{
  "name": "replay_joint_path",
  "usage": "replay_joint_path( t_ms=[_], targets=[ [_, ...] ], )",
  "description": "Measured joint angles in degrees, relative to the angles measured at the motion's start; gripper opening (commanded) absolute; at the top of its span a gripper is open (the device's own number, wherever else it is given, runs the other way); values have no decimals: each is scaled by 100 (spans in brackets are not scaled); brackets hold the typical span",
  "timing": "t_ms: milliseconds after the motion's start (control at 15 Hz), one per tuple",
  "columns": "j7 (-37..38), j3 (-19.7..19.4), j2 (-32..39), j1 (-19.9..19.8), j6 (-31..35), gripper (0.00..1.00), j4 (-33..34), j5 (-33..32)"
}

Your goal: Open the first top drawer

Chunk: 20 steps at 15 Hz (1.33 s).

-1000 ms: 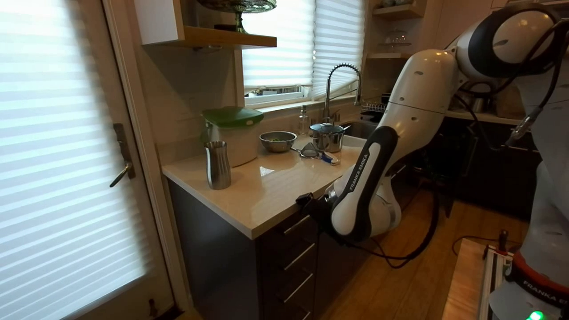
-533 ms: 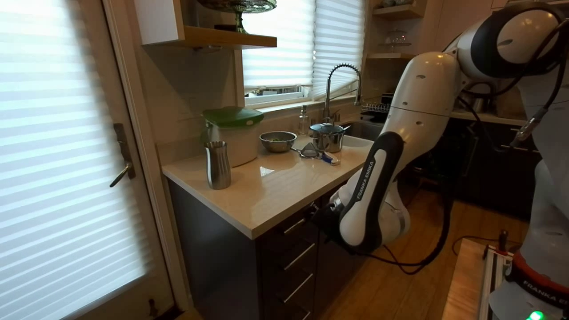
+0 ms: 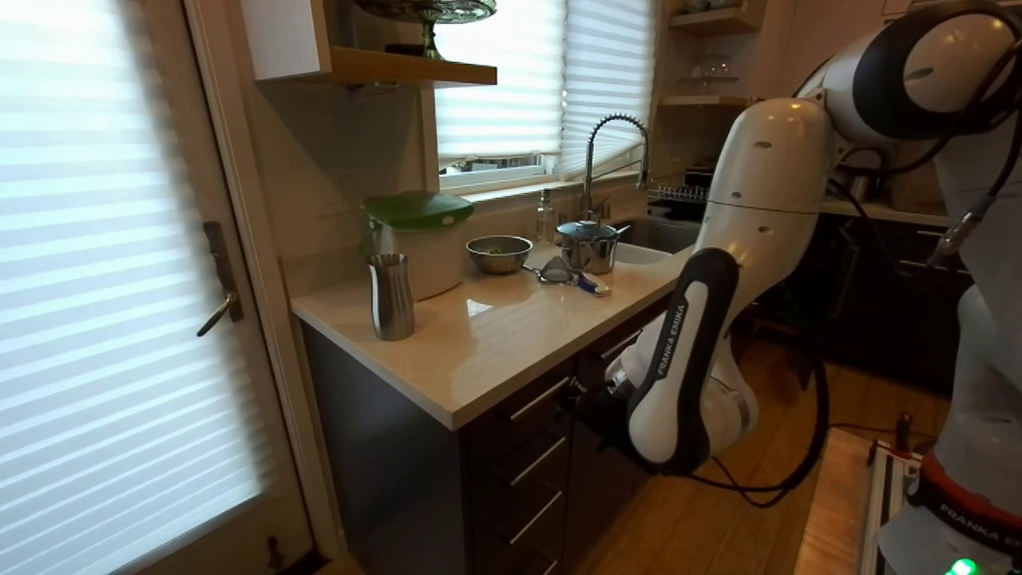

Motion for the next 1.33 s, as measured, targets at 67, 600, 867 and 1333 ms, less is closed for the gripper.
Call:
replay_joint_path(
  t_ms=[67, 600, 867, 1333],
  targets=[
    [-3, 4, 0, -7, 18, 100, 11, -70],
    [316, 164, 127, -258, 887, 100, 33, -917],
    [433, 131, 295, -278, 1279, 100, 29, -902],
    [504, 9, 508, -583, 1378, 100, 267, -1211]
  ],
)
